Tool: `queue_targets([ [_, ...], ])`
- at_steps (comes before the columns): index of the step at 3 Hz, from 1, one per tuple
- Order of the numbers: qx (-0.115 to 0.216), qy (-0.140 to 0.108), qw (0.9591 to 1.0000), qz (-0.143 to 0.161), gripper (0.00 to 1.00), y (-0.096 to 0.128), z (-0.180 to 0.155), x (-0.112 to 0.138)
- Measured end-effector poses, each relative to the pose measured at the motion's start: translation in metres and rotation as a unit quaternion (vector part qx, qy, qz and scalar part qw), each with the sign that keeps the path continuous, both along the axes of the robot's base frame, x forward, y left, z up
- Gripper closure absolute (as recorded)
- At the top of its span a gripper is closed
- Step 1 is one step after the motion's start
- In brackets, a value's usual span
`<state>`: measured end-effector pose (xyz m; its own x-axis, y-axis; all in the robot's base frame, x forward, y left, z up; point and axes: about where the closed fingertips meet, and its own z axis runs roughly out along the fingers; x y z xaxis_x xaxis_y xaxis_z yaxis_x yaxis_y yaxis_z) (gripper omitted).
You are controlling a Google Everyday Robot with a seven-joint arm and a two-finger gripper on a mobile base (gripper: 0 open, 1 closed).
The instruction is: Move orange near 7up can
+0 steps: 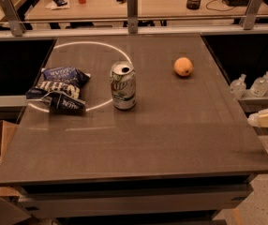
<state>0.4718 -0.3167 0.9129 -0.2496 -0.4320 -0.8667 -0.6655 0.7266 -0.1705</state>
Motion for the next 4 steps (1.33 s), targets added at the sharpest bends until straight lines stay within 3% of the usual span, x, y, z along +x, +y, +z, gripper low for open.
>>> queue_targets([
  [1,0.006,-0.012,0.9997,-0.021,0.00,0.015,-0.011,0.016],
  [2,0.008,-0.018,0.9979,-0.061,0.00,0.017,-0.028,0.045],
  [3,0.021,-0.006,0.9952,-0.095,0.00,0.021,-0.043,0.074],
  [4,0.033,0.006,0.9935,-0.109,0.00,0.027,-0.048,0.099],
])
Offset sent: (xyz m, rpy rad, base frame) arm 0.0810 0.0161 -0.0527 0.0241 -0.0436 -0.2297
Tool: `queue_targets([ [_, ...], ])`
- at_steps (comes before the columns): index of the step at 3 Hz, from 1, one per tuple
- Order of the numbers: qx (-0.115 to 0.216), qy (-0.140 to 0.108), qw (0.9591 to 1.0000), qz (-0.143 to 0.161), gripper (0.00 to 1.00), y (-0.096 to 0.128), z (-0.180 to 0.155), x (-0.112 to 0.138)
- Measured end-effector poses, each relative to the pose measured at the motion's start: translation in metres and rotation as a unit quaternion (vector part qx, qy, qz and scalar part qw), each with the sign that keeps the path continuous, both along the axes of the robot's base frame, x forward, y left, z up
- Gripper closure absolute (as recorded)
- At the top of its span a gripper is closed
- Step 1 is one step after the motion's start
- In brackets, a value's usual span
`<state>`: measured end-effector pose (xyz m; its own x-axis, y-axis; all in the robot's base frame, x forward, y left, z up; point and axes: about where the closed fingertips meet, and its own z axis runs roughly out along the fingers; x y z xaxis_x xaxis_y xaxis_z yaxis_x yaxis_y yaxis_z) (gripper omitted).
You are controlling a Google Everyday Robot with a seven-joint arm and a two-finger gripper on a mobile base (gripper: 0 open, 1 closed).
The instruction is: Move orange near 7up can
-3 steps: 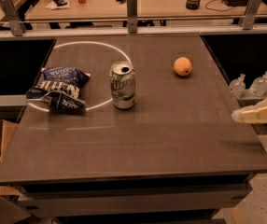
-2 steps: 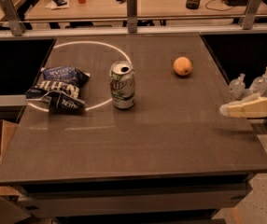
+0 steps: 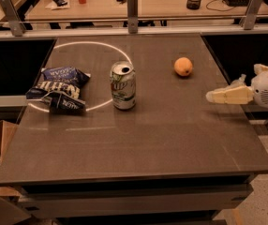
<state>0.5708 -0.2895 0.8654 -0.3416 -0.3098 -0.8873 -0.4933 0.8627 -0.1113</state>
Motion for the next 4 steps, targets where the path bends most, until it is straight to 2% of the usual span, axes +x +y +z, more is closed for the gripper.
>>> queue_targets([
  [1,0.005,0.004,1.0000,0.007,0.00,0.015,0.000,0.023],
  [4,0.008,0.016,0.9965,0.081,0.00,0.069,-0.017,0.083],
])
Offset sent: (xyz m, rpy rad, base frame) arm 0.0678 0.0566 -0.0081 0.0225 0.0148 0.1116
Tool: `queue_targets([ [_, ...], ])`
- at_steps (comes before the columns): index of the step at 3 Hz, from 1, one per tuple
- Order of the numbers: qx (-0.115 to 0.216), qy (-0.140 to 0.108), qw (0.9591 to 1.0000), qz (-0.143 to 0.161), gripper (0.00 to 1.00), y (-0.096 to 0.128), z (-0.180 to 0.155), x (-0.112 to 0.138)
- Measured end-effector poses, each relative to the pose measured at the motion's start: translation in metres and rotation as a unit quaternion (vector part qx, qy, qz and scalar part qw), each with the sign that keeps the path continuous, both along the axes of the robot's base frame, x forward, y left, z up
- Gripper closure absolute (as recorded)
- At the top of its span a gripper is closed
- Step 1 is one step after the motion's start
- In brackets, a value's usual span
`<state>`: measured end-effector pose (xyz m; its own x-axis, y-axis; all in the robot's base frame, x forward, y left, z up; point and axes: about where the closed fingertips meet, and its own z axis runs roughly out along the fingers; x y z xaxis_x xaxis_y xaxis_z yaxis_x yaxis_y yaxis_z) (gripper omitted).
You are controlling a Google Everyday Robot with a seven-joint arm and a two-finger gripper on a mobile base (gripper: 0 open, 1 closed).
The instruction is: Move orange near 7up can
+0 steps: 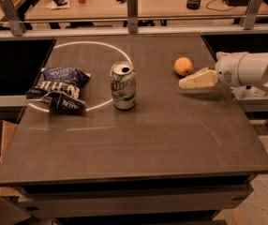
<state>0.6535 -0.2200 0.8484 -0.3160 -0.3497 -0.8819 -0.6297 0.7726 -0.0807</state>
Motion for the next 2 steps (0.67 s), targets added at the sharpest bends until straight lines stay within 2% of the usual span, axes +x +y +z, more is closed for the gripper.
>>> queue_targets([
  [2,0.003,0.000,0.9995,0.030,0.00,0.027,-0.005,0.027],
])
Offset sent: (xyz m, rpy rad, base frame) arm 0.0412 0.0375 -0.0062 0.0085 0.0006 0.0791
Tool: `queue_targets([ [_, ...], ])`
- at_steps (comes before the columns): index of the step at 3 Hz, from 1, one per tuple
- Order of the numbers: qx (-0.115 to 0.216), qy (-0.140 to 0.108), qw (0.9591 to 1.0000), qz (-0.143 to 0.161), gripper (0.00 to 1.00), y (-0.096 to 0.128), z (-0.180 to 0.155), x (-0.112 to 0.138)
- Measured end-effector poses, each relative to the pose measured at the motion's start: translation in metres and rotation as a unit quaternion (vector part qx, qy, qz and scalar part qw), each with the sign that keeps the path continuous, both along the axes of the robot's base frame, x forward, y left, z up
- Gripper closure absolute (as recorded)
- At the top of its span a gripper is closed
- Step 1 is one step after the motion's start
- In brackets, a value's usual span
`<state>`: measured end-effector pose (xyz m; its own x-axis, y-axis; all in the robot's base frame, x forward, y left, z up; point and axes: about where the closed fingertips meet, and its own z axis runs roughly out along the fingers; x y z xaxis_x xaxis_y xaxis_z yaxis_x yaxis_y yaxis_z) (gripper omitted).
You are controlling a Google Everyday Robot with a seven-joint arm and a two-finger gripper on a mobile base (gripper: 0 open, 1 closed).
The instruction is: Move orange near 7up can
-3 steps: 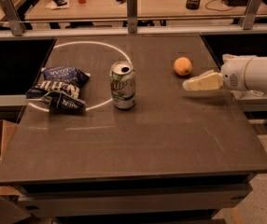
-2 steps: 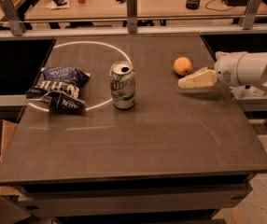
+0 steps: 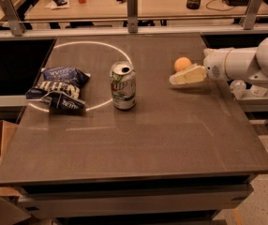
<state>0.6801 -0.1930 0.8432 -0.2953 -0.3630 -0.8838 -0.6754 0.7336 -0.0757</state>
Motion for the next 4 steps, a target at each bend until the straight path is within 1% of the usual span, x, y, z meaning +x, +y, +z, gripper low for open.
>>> queue_targets([
  [1,0.002,0.001,0.9999,0.012,0.00,0.012,-0.001,0.008],
  [2,0.000,0.001,0.9996,0.028,0.18,0.021,-0.003,0.010],
  [3,-0.007,-0.005,0.9989,0.046,0.41,0.027,0.001,0.013],
  [4,-0.009,-0.008,0.9984,0.055,0.64,0.028,0.004,0.012],
])
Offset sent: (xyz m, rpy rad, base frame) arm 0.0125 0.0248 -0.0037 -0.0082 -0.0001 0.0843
